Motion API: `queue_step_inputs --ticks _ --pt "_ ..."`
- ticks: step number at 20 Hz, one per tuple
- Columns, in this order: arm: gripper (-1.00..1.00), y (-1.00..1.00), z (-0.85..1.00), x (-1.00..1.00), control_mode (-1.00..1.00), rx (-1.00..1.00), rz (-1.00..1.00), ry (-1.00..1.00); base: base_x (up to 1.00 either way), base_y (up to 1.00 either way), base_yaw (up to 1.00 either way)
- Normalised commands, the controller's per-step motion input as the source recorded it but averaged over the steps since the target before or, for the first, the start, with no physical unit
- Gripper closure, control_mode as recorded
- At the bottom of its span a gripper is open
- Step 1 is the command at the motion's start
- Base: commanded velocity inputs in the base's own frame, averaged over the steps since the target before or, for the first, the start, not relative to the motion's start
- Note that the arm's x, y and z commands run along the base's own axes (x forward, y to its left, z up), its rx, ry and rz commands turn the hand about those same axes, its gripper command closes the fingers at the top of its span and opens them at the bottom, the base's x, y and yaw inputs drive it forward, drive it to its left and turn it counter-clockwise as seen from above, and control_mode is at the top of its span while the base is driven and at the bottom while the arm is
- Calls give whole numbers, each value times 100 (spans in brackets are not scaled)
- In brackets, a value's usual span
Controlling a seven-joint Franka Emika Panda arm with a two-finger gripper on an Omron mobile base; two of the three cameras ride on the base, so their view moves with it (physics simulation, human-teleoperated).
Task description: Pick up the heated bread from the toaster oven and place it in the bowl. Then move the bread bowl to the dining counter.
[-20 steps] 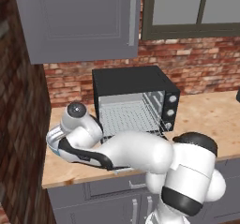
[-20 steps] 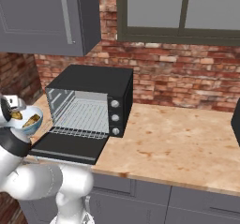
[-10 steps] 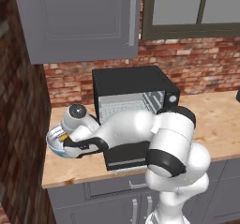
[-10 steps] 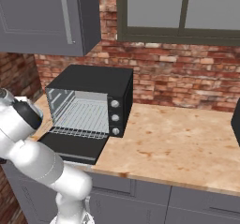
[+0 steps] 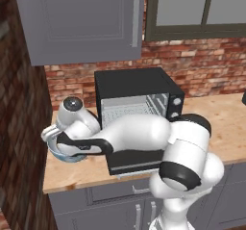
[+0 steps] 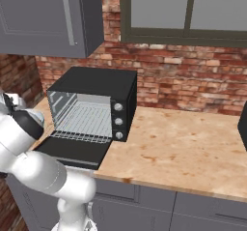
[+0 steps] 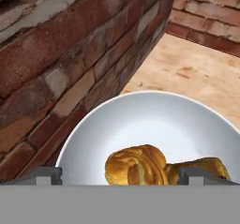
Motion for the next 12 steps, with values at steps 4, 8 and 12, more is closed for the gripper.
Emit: queue_step_inputs --ticks 4,8,12 --pt "-100 -6 -18 -7 -100 -10 15 16 0 0 0" --pt "-100 0 -37 -1 -100 -10 32 4 0 0 0" --pt "-100 -1 -31 -15 -100 -7 21 -4 0 0 0"
